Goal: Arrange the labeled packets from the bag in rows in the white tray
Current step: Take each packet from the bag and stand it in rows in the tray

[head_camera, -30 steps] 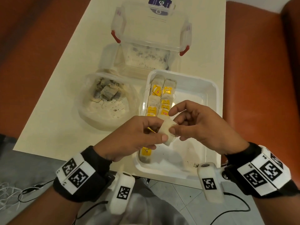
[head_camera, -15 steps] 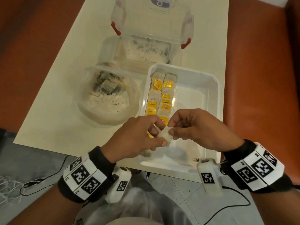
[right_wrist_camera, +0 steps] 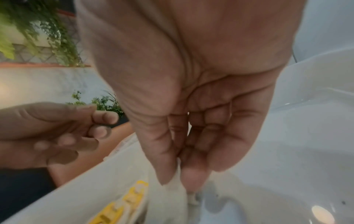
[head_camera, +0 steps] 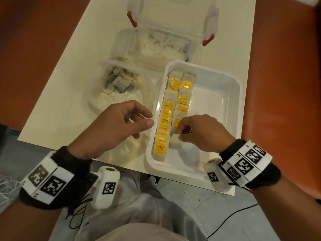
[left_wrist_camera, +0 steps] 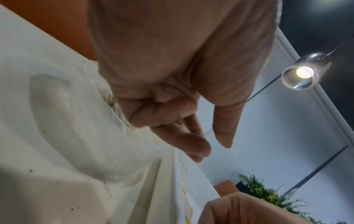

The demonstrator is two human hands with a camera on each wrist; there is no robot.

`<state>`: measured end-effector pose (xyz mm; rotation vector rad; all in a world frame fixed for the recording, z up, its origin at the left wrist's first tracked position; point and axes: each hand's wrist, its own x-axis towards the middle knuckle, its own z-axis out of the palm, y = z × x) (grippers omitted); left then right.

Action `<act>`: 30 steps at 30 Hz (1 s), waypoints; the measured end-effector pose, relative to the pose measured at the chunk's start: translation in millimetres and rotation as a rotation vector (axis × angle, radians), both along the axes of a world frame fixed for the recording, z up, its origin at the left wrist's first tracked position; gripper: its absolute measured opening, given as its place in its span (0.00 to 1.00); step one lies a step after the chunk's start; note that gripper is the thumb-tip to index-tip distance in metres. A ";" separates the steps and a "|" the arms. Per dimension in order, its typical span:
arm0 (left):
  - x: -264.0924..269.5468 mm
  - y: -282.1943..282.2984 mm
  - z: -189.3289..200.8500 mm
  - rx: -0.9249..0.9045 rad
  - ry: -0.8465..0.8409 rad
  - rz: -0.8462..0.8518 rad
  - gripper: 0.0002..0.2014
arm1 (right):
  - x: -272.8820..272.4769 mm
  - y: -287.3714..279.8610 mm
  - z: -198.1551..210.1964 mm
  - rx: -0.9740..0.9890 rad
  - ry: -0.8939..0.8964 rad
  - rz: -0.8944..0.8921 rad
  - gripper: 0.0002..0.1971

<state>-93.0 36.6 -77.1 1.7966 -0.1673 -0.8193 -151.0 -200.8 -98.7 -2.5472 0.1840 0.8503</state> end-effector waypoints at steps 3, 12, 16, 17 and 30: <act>3.3 5.0 -1.4 -0.003 -0.008 0.041 0.11 | 9.4 -1.6 -4.6 -0.071 -0.030 -0.022 0.05; 8.9 6.3 -2.7 -0.005 -0.006 0.050 0.16 | 19.1 -4.0 -8.9 -0.010 -0.029 -0.135 0.05; 18.2 9.5 -4.2 0.036 -0.031 0.041 0.06 | 20.2 -4.8 -10.0 -0.012 -0.016 -0.156 0.05; 22.9 12.1 -4.4 0.046 -0.041 0.029 0.04 | 19.9 -4.7 -10.0 -0.017 -0.013 -0.154 0.05; 94.1 29.0 -19.1 0.495 -0.428 -0.095 0.19 | 18.4 -8.0 -5.5 -0.028 -0.024 -0.200 0.07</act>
